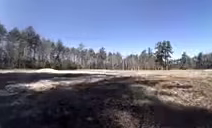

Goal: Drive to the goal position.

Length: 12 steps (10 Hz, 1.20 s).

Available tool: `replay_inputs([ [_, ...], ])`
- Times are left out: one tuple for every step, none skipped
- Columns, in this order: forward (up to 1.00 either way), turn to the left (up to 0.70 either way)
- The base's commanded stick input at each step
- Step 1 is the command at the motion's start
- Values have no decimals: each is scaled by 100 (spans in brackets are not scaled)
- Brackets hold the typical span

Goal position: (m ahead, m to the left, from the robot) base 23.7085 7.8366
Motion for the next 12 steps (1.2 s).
replay_inputs([
  [50,0],
  [50,0],
  [50,0],
  [50,0],
  [50,0],
  [50,0],
  [50,0],
  [50,0],
  [50,0],
  [50,0],
  [50,0],
  [50,0],
])
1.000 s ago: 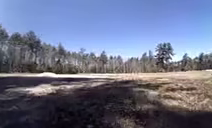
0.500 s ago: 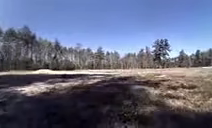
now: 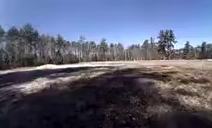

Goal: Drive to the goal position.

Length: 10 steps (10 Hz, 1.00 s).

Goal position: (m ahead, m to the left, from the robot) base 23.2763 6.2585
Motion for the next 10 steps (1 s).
replay_inputs([
  [50,0],
  [50,0],
  [50,0],
  [50,0],
  [50,0],
  [50,0],
  [50,0],
  [50,0],
  [50,0],
  [50,0],
])
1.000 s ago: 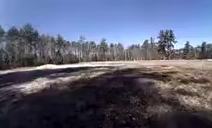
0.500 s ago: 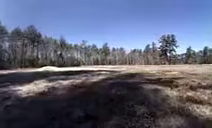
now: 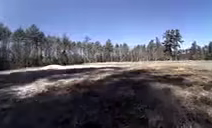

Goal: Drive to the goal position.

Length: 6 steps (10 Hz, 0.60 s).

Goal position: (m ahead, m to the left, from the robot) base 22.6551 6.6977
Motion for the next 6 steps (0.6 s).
replay_inputs([
  [50,0],
  [50,0],
  [50,0],
  [50,0],
  [50,0],
  [50,0],
])
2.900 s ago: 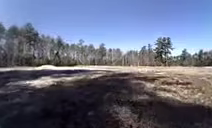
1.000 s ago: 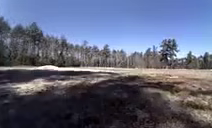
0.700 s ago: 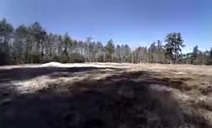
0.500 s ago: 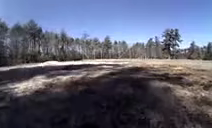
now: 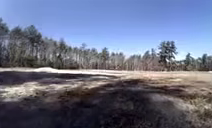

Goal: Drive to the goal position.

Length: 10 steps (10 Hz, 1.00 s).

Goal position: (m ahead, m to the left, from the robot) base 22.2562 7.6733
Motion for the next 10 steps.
replay_inputs([
  [50,0],
  [50,0],
  [50,0],
  [50,0],
  [50,0],
  [50,0],
  [50,0],
  [50,0],
  [50,0],
  [50,0],
])
